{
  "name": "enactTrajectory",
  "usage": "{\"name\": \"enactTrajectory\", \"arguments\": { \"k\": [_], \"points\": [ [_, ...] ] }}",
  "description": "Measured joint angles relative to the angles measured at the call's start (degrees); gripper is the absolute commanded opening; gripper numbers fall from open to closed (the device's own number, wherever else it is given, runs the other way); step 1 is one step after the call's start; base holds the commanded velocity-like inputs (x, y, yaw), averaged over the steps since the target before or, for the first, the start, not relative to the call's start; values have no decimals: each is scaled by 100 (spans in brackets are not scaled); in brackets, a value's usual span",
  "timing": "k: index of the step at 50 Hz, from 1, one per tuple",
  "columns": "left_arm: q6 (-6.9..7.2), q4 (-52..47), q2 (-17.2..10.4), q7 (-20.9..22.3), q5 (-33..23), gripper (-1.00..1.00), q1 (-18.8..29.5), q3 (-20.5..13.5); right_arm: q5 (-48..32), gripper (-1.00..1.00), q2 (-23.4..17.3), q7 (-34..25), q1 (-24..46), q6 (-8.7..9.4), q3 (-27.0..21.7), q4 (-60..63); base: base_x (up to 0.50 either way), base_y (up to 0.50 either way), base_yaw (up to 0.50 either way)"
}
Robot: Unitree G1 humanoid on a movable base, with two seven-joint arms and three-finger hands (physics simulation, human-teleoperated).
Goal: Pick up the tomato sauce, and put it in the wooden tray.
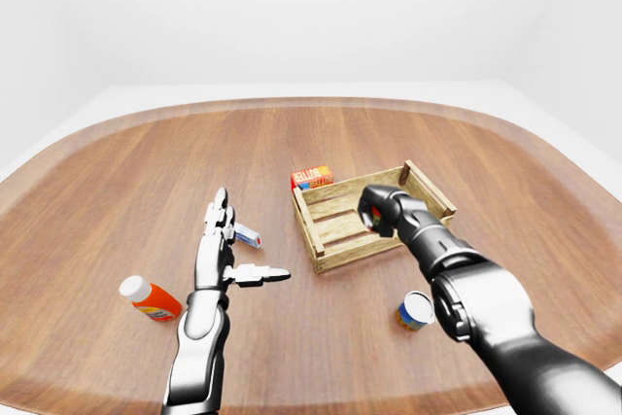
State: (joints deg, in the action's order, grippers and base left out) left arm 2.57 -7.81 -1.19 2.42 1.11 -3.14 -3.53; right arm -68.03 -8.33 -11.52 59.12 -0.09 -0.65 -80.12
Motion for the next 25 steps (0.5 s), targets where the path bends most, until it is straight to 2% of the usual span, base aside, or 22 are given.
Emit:
{"name": "enactTrajectory", "arguments": {
  "k": [25],
  "points": [
    [-8, 3, 0, 1, 5, 100, -4, -4, 3, -100, 3, 178, 29, -40, -13, 0, 0, 0, 0]
  ]
}}
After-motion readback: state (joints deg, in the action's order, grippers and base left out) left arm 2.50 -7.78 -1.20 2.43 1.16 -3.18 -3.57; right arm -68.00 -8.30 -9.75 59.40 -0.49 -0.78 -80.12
